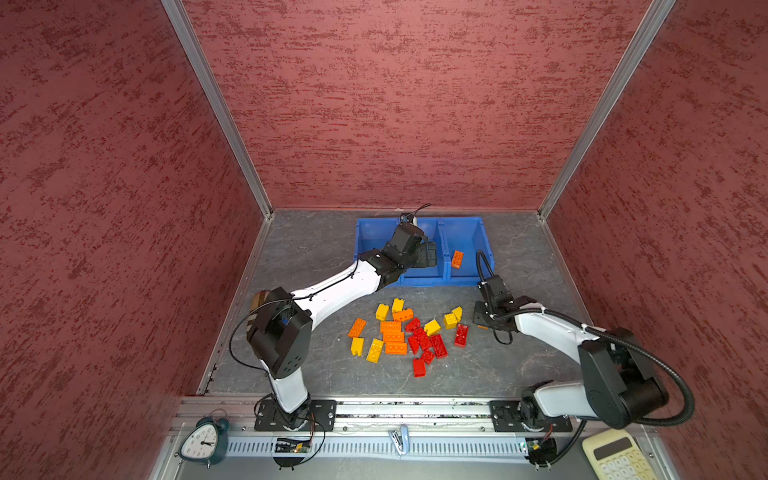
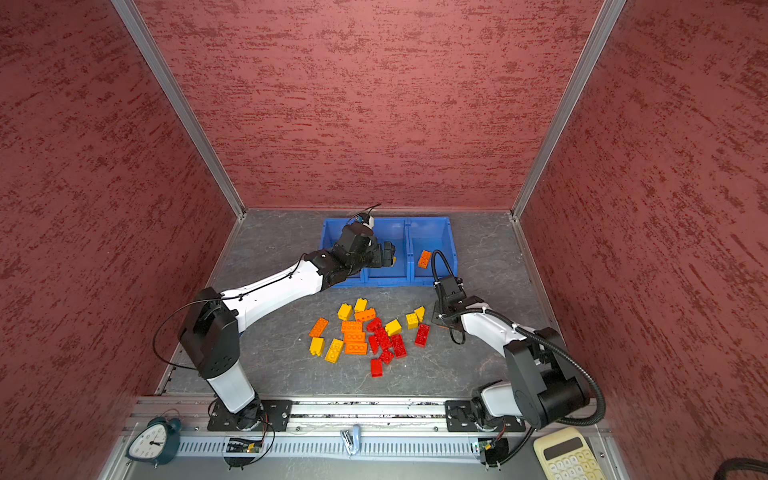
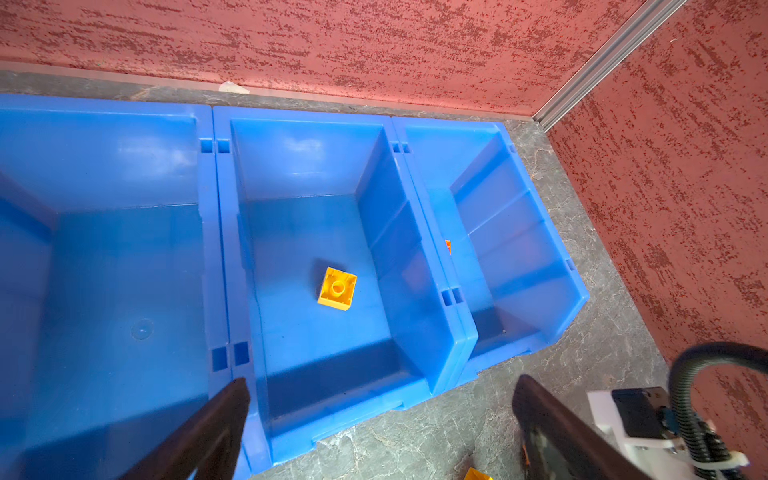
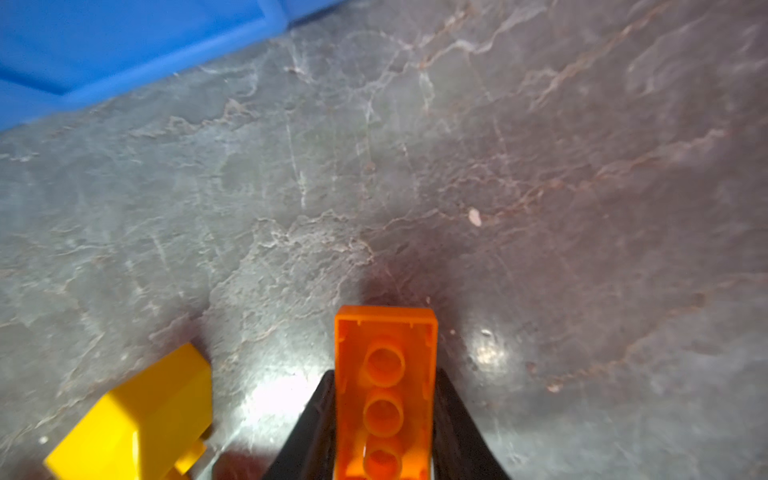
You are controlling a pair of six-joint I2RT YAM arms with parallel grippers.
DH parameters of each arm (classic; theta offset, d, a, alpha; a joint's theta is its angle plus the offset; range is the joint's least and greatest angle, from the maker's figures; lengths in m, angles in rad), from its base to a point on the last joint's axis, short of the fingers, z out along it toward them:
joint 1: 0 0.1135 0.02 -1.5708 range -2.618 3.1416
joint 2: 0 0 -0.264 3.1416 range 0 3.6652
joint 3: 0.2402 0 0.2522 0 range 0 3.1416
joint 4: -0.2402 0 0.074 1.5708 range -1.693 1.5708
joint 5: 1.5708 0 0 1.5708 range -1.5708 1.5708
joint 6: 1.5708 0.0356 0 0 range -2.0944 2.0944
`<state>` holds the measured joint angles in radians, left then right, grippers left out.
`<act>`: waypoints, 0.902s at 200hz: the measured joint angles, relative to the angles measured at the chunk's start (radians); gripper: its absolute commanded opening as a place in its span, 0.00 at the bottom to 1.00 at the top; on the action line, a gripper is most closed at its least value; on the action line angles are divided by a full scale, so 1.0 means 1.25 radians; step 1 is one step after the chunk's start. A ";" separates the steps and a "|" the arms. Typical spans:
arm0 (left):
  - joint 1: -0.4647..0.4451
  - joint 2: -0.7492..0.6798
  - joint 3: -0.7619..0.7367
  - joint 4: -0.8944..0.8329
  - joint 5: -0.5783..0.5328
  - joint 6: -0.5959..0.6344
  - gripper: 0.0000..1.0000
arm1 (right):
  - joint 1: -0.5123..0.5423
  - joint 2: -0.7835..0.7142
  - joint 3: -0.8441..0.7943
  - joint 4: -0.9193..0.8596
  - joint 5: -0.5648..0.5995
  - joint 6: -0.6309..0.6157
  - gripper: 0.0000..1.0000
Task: Sort the legos into containers by color
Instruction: 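Place the orange brick into the compartment holding the first orange brick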
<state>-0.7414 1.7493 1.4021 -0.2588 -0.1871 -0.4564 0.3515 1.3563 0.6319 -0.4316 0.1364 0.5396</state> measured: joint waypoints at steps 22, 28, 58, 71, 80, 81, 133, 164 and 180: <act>0.000 -0.005 -0.018 0.023 0.011 0.014 0.99 | 0.000 -0.065 0.010 0.002 0.000 -0.028 0.31; 0.000 -0.007 -0.025 0.028 0.018 0.018 0.99 | 0.000 -0.082 0.018 0.011 -0.001 -0.041 0.31; 0.000 -0.028 -0.056 0.040 0.045 0.042 1.00 | -0.001 -0.084 0.101 0.072 -0.003 -0.101 0.31; -0.001 -0.043 -0.070 0.044 0.051 0.049 0.99 | -0.008 -0.035 0.164 0.082 -0.002 -0.128 0.32; -0.001 -0.054 -0.079 0.044 0.052 0.053 1.00 | -0.012 0.010 0.214 0.091 -0.001 -0.147 0.32; -0.001 -0.055 -0.079 0.044 0.051 0.053 0.99 | -0.013 0.017 0.221 0.092 -0.001 -0.149 0.32; -0.001 -0.089 -0.092 0.031 0.023 0.057 0.99 | -0.056 0.298 0.437 0.092 0.010 -0.225 0.34; -0.001 -0.106 -0.114 0.014 0.000 0.054 0.99 | -0.061 0.412 0.528 0.057 0.056 -0.236 0.41; -0.001 -0.110 -0.121 -0.002 -0.009 0.053 0.99 | -0.060 0.430 0.540 0.042 0.070 -0.238 0.47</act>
<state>-0.7425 1.6115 1.2507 -0.2611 -0.1989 -0.3904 0.2760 1.8942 1.3067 -0.3786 0.2237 0.2424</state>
